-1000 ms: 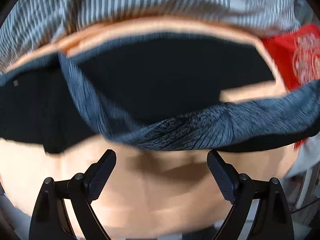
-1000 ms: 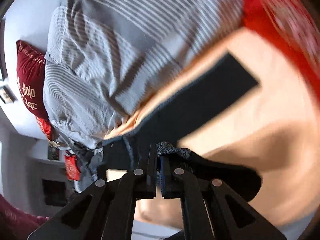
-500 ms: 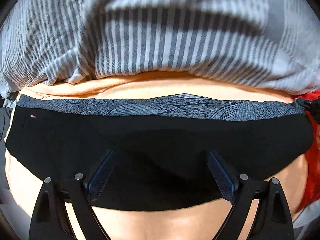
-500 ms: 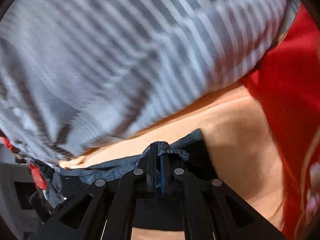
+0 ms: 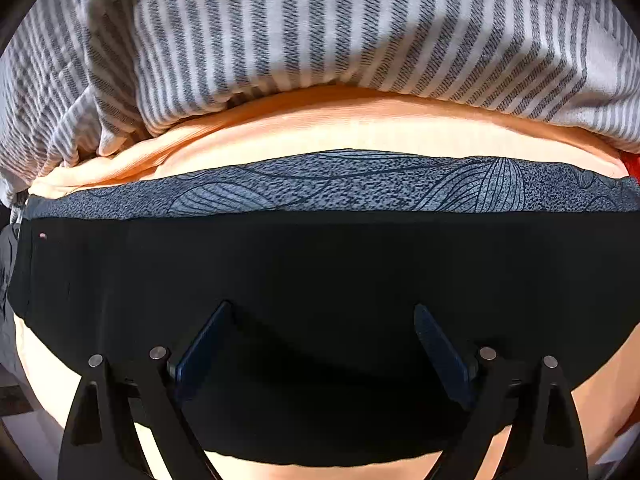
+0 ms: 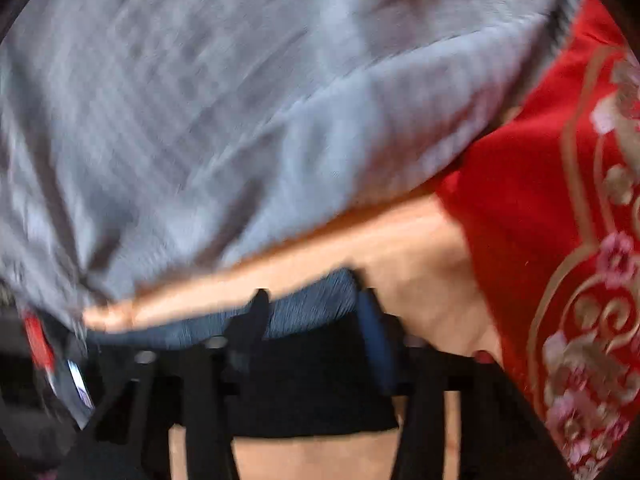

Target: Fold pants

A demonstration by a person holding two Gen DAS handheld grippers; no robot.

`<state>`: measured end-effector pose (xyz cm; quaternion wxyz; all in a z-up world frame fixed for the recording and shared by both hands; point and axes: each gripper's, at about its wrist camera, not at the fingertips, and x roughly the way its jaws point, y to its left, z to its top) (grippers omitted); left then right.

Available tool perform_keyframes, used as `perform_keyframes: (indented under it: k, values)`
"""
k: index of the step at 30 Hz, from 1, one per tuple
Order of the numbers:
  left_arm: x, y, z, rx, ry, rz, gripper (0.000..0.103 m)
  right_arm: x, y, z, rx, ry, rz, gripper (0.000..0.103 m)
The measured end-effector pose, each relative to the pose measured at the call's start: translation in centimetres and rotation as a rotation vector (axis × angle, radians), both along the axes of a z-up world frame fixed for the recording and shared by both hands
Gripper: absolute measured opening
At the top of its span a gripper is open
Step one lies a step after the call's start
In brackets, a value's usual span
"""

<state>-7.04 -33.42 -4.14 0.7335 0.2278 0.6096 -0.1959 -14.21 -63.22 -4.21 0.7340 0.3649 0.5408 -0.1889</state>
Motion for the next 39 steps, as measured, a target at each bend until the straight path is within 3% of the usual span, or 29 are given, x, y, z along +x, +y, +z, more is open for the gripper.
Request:
perform_keyframes:
  k: [2, 6, 8, 14, 18, 21, 23, 25, 27, 28, 29, 31, 35, 39]
  values:
    - [-0.2, -0.2, -0.2, 0.001, -0.006, 0.004, 0.093, 0.7, 1.9, -2.2, 0.002, 0.053, 0.061, 0.029]
    - [-0.5, 0.2, -0.5, -0.002, -0.023, 0.005, 0.100, 1.9, 0.7, -6.9, -0.004, 0.098, 0.007, 0.024]
    - [-0.5, 0.5, -0.9, -0.016, -0.015, 0.012, 0.101, 2.7, -0.1, -7.1, -0.035, 0.084, 0.003, 0.018]
    - [-0.2, 0.6, -0.5, -0.005, -0.016, 0.022, 0.101, 3.5, 0.3, -4.6, -0.090, 0.071, 0.000, 0.021]
    - [-0.4, 0.4, 0.9, -0.032, -0.034, 0.007, 0.101, 5.0, 3.6, -3.2, -0.101, 0.022, 0.145, 0.021]
    - [-0.5, 0.6, 1.6, -0.036, -0.036, 0.011, 0.101, 6.8, 4.4, -5.4, -0.078, 0.050, 0.204, 0.021]
    - [-0.2, 1.3, 2.4, -0.042, -0.037, 0.023, 0.101, 7.0, 2.8, -7.7, -0.087, 0.129, 0.159, 0.021]
    - [0.1, 2.5, 3.3, -0.048, -0.041, 0.032, 0.101, 5.7, 1.0, -7.7, -0.057, 0.111, 0.025, 0.021]
    - [0.8, 3.8, 3.9, -0.044, -0.051, 0.038, 0.101, 4.4, 0.7, -6.4, -0.052, 0.126, -0.041, 0.025]
    - [1.1, 4.7, 4.0, -0.039, -0.052, 0.043, 0.101, 3.7, 1.2, -5.6, -0.051, 0.119, -0.041, 0.036]
    - [1.5, 5.7, 4.0, -0.032, -0.050, 0.051, 0.101, 3.0, 2.0, -4.8, -0.060, 0.112, -0.039, 0.054]
    - [2.1, 7.2, 3.9, -0.021, -0.050, 0.069, 0.101, 2.0, 4.2, -3.4, -0.078, 0.091, -0.020, 0.068]
    - [4.4, 9.8, 3.6, -0.034, -0.055, 0.105, 0.101, 1.6, 9.6, -2.6, -0.051, 0.074, 0.031, 0.068]
    - [8.2, 11.4, 3.5, -0.042, -0.124, 0.088, 0.101, 3.9, 15.9, -3.1, -0.040, 0.056, 0.104, 0.068]
